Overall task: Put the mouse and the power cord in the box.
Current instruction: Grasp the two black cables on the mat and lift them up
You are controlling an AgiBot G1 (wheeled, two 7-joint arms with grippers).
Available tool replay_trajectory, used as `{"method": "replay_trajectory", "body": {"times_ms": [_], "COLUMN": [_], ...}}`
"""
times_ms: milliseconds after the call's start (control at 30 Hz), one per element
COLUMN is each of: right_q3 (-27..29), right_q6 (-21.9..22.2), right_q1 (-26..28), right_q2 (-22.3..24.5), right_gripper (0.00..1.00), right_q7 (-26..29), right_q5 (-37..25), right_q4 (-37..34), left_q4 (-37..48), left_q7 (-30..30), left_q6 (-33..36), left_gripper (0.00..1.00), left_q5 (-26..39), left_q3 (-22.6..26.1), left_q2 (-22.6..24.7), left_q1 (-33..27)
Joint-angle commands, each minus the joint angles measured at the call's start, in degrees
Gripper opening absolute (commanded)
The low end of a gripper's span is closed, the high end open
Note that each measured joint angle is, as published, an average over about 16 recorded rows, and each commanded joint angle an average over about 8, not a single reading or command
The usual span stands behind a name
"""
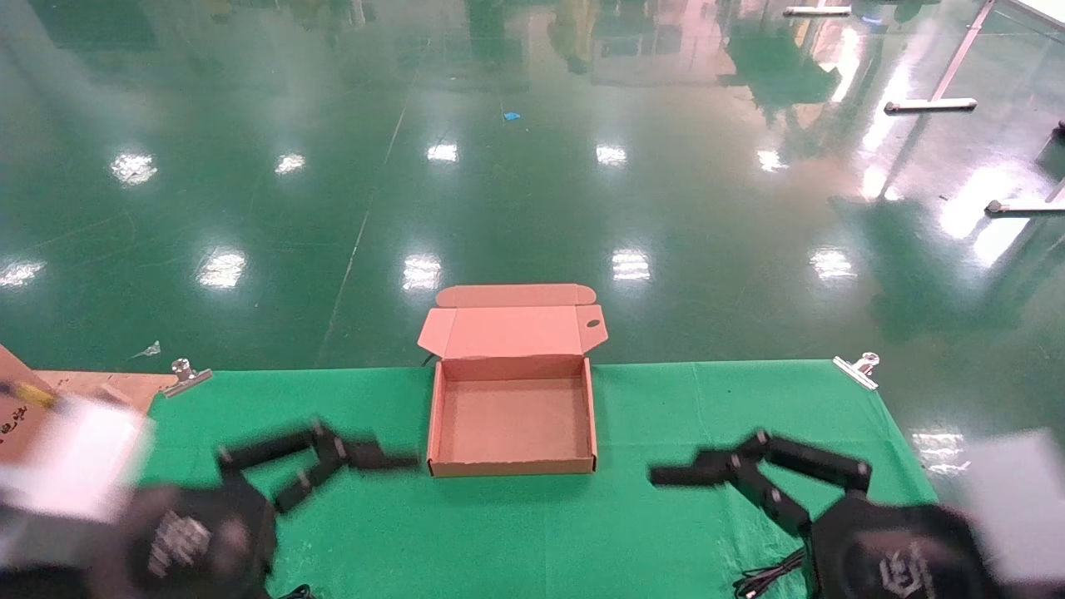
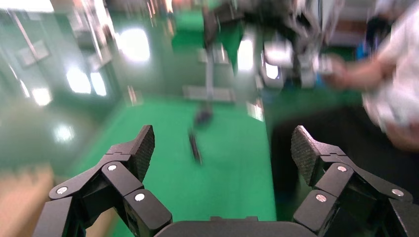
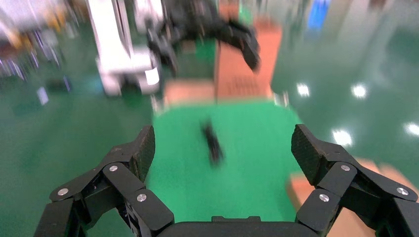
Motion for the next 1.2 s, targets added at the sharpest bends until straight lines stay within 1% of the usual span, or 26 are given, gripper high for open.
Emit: {"method": "replay_trajectory", "body": {"times_ms": [33,167,300,467,633,767,933,1033,1200], "right_q3": [-1.0,-5.1,-9.8,-15.2,-20.0,-22.2,-23.1,-23.2,-23.0], "right_q6": [-0.3,-0.2,0.2,1.7,5.5,9.0,12.9,14.9,17.6], "right_q1": [0.5,3.2,6.8,11.2,14.8,16.6,18.2,19.4,21.2], "right_q2": [1.0,0.7,-1.7,-6.7,-12.8,-17.3,-22.2,-24.7,-28.2], "right_gripper": [1.00,1.00,1.00,1.00,1.00,1.00,1.00,1.00,1.00], "right_q7": [-1.8,-4.2,-6.3,-10.1,-15.3,-19.6,-25.4,-28.7,-33.5], "right_q5": [-4.2,-16.6,-29.7,-43.9,-55.7,-60.3,-61.5,-61.4,-60.7], "right_q4": [0.2,0.2,-0.7,-4.9,-11.9,-19.1,-29.9,-35.9,-44.0], "left_q4": [0.3,4.3,9.5,17.1,25.6,32.1,39.6,43.9,50.0], "left_q7": [0.0,-0.7,0.0,3.0,5.8,7.9,10.6,12.5,15.5], "left_q6": [0.4,1.6,2.1,1.5,-1.1,-3.6,-6.4,-7.9,-10.0], "left_gripper": [1.00,1.00,1.00,1.00,1.00,1.00,1.00,1.00,1.00], "left_q5": [4.2,14.1,23.0,32.7,41.5,47.2,52.8,54.3,54.9], "left_q3": [1.8,7.1,11.7,16.4,20.2,22.8,25.6,26.3,26.6], "left_q2": [0.1,2.8,5.7,9.2,13.0,16.1,19.5,20.9,22.7], "left_q1": [-1.1,-4.8,-8.2,-12.6,-16.8,-19.3,-21.7,-22.6,-23.5]}}
